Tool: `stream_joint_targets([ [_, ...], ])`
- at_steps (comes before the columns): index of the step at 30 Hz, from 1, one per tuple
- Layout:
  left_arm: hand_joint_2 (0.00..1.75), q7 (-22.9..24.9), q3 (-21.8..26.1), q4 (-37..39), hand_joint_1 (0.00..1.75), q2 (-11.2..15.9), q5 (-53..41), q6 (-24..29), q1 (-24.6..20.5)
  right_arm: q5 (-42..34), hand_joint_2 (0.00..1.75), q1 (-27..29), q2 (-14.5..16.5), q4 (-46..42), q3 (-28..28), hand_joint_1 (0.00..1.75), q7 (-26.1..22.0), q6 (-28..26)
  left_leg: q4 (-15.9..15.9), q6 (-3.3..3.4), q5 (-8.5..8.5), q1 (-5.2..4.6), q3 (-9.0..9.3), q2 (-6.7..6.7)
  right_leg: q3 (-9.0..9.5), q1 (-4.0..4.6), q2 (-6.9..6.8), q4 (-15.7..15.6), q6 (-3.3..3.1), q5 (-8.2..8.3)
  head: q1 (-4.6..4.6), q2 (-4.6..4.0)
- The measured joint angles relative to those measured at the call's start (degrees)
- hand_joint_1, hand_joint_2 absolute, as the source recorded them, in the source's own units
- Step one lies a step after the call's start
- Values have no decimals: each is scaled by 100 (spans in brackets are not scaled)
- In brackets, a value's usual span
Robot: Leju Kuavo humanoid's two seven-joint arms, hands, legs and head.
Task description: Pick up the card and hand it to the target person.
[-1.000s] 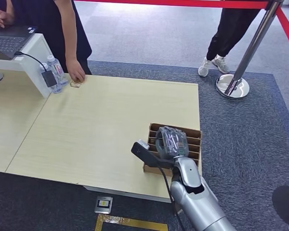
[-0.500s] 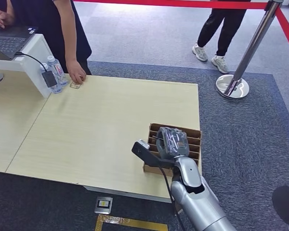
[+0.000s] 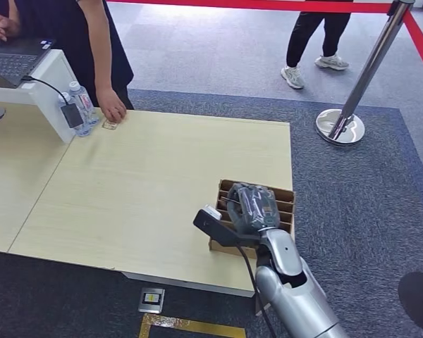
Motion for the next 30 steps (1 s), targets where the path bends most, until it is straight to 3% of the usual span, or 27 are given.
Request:
stream_joint_targets([
  [14, 0, -137, 11, 5, 0, -2, 132, -16, 3, -318, 175, -139, -371, -1072, 7, 175, -309, 301, 1, 0, 0, 0, -1, 0, 0, 0, 0, 0, 0, 0, 1, 0],
  [21, 0, -193, 15, 12, 0, -5, 160, -21, 0, -57, 175, -322, -489, -1706, 33, 175, -372, 193, 1, 0, 0, 0, -1, 0, 1, 0, 0, 1, 0, 0, 0, 0],
  [25, 0, -194, 15, 14, 0, -27, 160, -18, -11, 202, 175, -639, -399, -1764, 160, 175, -341, 142, 1, -1, 1, 0, -1, 0, 1, 0, 0, 3, -1, 1, 1, 0],
  [30, 0, -193, 15, 14, 0, -59, 128, -12, -24, 422, 175, -1197, -60, -1515, 388, 175, -225, 60, 1, -3, 3, 1, 0, 1, 1, 0, 0, 9, -2, 2, -1, 0],
])
